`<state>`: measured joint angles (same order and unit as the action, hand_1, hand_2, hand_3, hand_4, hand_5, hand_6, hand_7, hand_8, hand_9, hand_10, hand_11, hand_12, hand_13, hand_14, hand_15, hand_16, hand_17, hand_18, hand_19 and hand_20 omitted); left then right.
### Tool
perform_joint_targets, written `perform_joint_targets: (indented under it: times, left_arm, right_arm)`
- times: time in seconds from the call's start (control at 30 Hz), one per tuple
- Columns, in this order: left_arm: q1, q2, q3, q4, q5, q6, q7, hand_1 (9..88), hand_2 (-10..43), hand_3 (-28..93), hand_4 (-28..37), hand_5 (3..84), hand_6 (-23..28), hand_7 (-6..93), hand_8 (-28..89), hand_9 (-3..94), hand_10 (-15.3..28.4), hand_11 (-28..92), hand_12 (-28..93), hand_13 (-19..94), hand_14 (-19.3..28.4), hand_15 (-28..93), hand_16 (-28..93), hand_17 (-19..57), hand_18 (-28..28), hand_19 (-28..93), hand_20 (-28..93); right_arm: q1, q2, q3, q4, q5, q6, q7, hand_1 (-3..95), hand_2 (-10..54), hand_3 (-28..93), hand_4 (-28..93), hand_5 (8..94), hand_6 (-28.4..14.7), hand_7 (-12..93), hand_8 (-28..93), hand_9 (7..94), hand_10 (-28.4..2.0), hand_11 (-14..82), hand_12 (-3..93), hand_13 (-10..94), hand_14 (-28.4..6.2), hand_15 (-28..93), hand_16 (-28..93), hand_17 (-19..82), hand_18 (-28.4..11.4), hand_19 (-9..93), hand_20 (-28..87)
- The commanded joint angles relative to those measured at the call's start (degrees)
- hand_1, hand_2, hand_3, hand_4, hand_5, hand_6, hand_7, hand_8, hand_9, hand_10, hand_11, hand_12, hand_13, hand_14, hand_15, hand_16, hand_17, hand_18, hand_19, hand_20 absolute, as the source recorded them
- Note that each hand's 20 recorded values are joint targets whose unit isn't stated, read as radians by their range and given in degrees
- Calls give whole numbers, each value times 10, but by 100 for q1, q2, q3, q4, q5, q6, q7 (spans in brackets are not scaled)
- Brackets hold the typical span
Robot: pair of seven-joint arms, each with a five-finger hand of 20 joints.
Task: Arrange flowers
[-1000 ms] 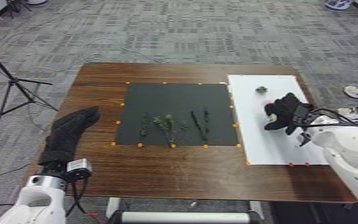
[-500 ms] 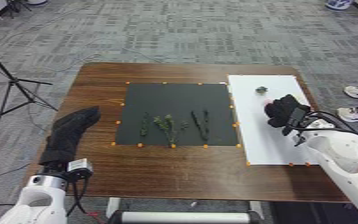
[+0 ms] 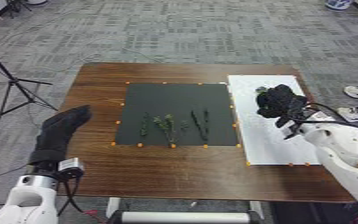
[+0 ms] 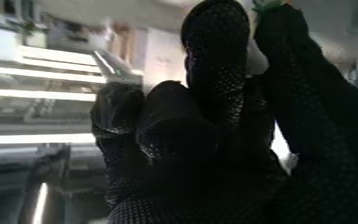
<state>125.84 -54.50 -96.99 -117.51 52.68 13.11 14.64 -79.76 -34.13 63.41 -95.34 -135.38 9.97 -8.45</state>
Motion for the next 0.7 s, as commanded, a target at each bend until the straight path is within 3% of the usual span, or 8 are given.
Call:
perform_joint_targets:
  times: [0.03,0.2,0.3,0.4,0.5,0.6,0.63,0.7]
  left_arm:
    - [221,117,-191,199,-14,204,-44,248,-32,707,-174,492,32,163,-67,471,129,196,145,356,155,131,26,47,93,29,147]
    - [172,145,-190,361,37,247,-75,249,-31,710,-176,493,31,168,-68,473,128,197,144,360,155,135,25,48,93,30,148]
    - [143,199,-154,427,-75,417,-22,250,-22,712,-180,496,31,170,-69,475,127,200,144,363,154,137,23,51,91,31,148]
    - [114,218,-57,389,-145,824,140,258,21,716,-197,507,27,180,-71,490,128,204,142,379,155,149,21,61,89,37,152]
    - [38,223,60,347,-190,1142,323,270,102,716,-229,526,25,194,-77,512,135,211,138,396,154,167,9,74,89,50,156]
    - [-69,242,237,296,-264,1590,477,269,188,712,-275,546,22,210,-85,535,138,217,134,414,156,186,-5,85,89,63,160]
    - [-109,228,269,289,-300,1649,498,268,232,700,-279,553,21,212,-85,549,139,222,132,426,156,194,-6,96,91,77,168]
    - [-208,179,348,302,-346,1752,480,273,262,683,-282,558,21,216,-85,556,139,227,132,438,156,203,-10,111,94,91,177]
  right_arm:
    - [1408,-487,-625,-701,619,145,-24,552,-82,641,-249,731,23,386,101,897,-79,352,272,824,-58,729,408,431,-235,875,568]
    - [1690,-1152,-1036,-717,887,-42,-137,550,-83,643,-245,731,23,386,101,899,-78,350,270,826,-56,729,408,431,-233,877,566]
    - [1797,-1544,-1275,-601,1015,-138,-250,551,-83,643,-245,731,23,386,102,900,-78,349,269,826,-55,729,409,432,-233,878,566]
    - [1767,-1848,-1454,-583,986,-161,-293,551,-82,643,-244,732,22,386,101,900,-78,348,269,827,-55,729,410,432,-232,879,566]
    - [1733,-2137,-1596,-527,1030,-227,-319,552,-81,640,-242,735,21,385,100,900,-78,347,269,827,-55,729,410,431,-232,880,565]
    - [1731,-2377,-1744,-426,1050,-303,-400,552,-81,639,-240,735,23,386,100,900,-78,346,268,827,-55,729,410,432,-232,881,565]
    - [1730,-2486,-1770,-357,1032,-327,-457,552,-81,639,-240,735,22,386,101,900,-78,346,268,827,-55,729,410,432,-232,881,565]
    - [1759,-2676,-1831,-213,993,-407,-555,552,-82,639,-239,735,21,385,99,900,-78,345,268,827,-55,729,411,432,-231,881,564]
